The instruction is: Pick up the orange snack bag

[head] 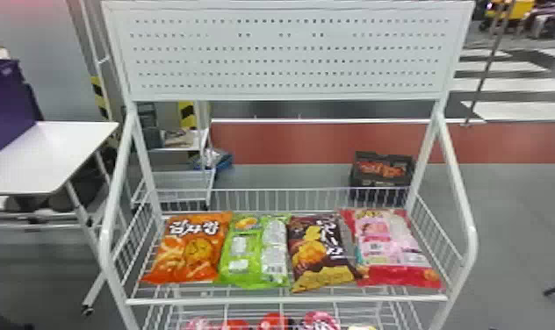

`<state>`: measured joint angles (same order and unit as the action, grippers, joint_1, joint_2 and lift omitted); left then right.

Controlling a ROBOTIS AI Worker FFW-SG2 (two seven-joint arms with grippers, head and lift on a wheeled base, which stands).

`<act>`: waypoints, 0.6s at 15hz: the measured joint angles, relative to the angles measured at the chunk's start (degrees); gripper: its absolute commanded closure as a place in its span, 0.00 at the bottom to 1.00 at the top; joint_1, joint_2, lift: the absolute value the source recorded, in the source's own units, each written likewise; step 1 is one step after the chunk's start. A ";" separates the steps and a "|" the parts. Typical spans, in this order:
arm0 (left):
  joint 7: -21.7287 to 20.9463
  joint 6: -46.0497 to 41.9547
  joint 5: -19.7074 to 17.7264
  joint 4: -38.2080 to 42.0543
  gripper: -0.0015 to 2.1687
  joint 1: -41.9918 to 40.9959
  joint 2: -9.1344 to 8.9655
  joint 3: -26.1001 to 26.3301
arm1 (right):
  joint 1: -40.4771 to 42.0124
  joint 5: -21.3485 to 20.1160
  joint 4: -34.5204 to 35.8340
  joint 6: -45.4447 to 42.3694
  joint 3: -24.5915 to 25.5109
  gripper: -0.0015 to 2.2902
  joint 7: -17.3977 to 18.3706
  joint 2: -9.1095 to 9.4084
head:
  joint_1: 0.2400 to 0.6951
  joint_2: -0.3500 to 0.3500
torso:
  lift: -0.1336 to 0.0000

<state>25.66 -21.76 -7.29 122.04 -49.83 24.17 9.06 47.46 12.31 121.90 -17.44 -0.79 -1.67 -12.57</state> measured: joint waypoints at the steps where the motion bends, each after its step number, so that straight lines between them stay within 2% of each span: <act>1: 0.00 -0.13 0.00 -0.03 0.04 0.00 0.00 0.00 | 0.00 0.00 0.00 0.00 0.00 0.09 0.00 0.00 | 0.57 0.50 | 1.00; 5: -0.30 0.64 -0.29 -0.79 0.04 1.97 0.00 0.32 | 0.00 0.00 0.00 -0.04 0.00 0.09 0.01 0.00 | 0.57 0.50 | 1.00; 9: -0.09 7.33 -1.68 -2.63 0.04 10.47 0.00 3.46 | -0.15 -0.03 -0.43 -0.30 -0.06 0.09 0.07 0.00 | 0.57 0.50 | 1.00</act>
<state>25.58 -14.43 -8.98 119.41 -39.37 24.17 12.52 47.31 12.28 121.48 -17.74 -0.85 -1.60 -12.57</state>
